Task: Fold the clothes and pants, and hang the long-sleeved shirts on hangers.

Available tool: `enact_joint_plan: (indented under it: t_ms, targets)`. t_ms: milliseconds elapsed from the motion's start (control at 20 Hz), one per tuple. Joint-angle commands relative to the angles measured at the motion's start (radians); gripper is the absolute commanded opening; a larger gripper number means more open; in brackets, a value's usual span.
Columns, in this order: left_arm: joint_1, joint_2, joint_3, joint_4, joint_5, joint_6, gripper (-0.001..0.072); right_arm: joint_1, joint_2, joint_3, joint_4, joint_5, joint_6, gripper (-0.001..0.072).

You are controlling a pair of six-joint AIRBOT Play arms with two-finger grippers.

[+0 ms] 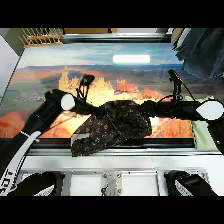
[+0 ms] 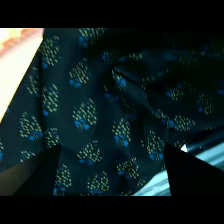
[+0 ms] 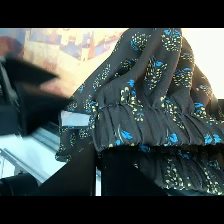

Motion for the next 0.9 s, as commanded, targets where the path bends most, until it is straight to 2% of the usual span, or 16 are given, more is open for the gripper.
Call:
enact_joint_plan:
  t_ms: [0,100,350,450,600,800,850]
  targets:
    - [-0.088,0.024,-0.170,-0.018,0.011,-0.005,0.0684,0.000,-0.003,-0.003,0.000,-0.020,-0.001,0.0012]
    - [-0.148,0.024,-0.249,-0.018,0.045,-0.006,0.0684,0.000,-0.003,-0.003,0.000,-0.020,-0.001,0.0012]
    - [-0.236,0.024,-0.364,-0.015,0.285,-0.014,0.0684,0.000,-0.003,-0.003,0.004,-0.019,0.000,0.0012]
    - [-0.233,0.024,-0.382,0.015,0.307,-0.016,0.0684,0.000,-0.003,-0.003,0.004,-0.017,0.000,0.0012]
    - [-0.233,0.024,-0.388,0.118,0.314,-0.069,0.0684,0.001,-0.003,-0.003,0.004,-0.017,0.000,0.0012]
    - [-0.227,-0.034,-0.386,0.113,0.305,-0.076,0.0678,0.000,-0.003,-0.003,0.005,-0.017,0.000,0.0012]
    - [-0.225,-0.055,-0.374,0.114,0.270,-0.076,0.0516,0.000,-0.003,-0.002,0.004,-0.017,0.000,0.0012]
